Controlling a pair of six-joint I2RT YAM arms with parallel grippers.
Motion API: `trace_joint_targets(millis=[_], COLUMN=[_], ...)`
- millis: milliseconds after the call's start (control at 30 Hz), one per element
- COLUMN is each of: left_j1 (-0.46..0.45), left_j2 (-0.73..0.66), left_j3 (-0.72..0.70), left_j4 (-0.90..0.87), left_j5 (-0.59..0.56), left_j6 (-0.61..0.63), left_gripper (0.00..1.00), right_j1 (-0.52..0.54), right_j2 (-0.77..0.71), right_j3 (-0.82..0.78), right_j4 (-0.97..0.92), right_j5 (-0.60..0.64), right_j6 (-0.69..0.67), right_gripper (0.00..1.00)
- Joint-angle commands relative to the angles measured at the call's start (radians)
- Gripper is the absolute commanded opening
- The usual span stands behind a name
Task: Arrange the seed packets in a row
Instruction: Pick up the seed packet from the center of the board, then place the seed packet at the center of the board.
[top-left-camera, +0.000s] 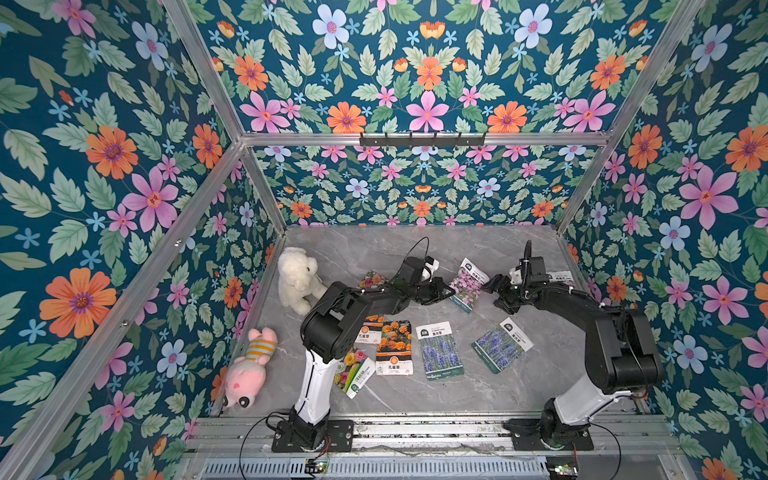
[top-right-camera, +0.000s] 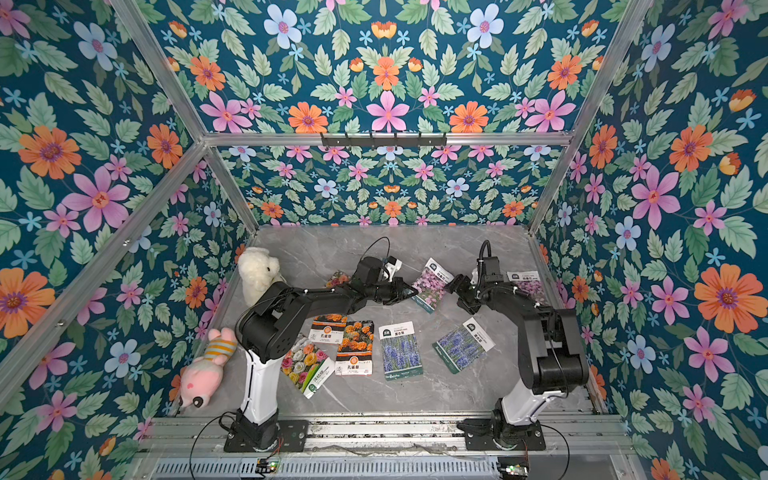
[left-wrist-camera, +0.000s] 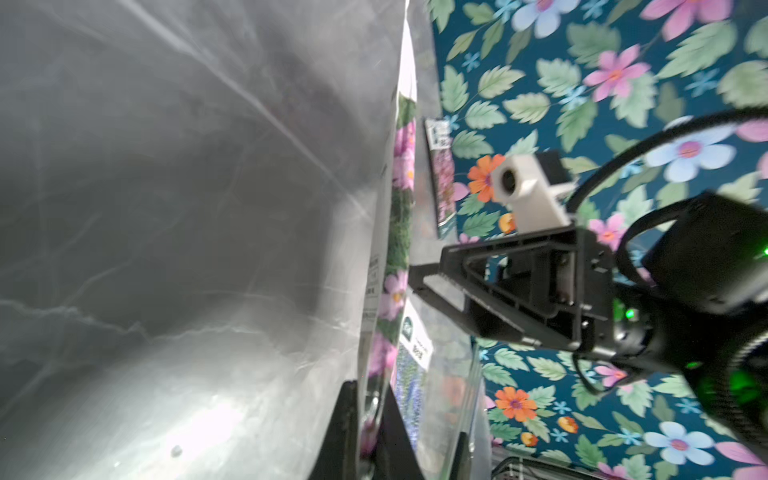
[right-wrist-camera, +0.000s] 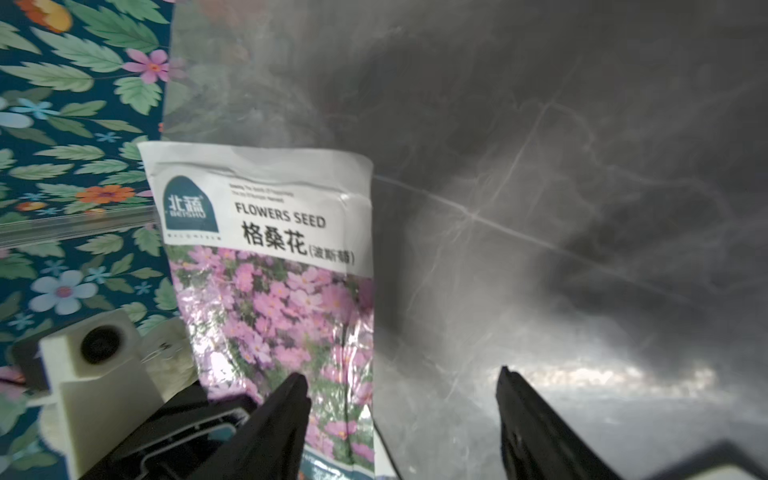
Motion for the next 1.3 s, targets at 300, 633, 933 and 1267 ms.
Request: trace_joint_targets(millis=[300, 633, 933, 1267], left_j1=[-0.001, 0.005, 0.053, 0.143], left_j2=[-0.053, -0.074, -0.165, -0.319], left_j3=[-0.058, -0.067, -0.055, -0.003], left_j4=[0.377, 0.276, -0.199, -0.577], left_j5=[0.043, 0.016, -0.157, -0.387], left_j6=[-0.301, -0.284, 0.051, 0.331], left_gripper=[0.00, 0.10, 0.70, 0.91], right_j1=[-0.001, -0.021, -0.130, -0.172], right_j2=[-0.050, -0.072, -0.140, -0.039], right_j3=[-0.038, -0.018, 0.079, 0.262], right_j4=[0.434, 0.353, -0.096, -0.485], right_j5=[-0.282, -0.252, -0.053, 0.135], right_j6=[0.273, 0.161, -0.245, -0.599], right_gripper=[0.54, 0.12, 0.00, 0.00])
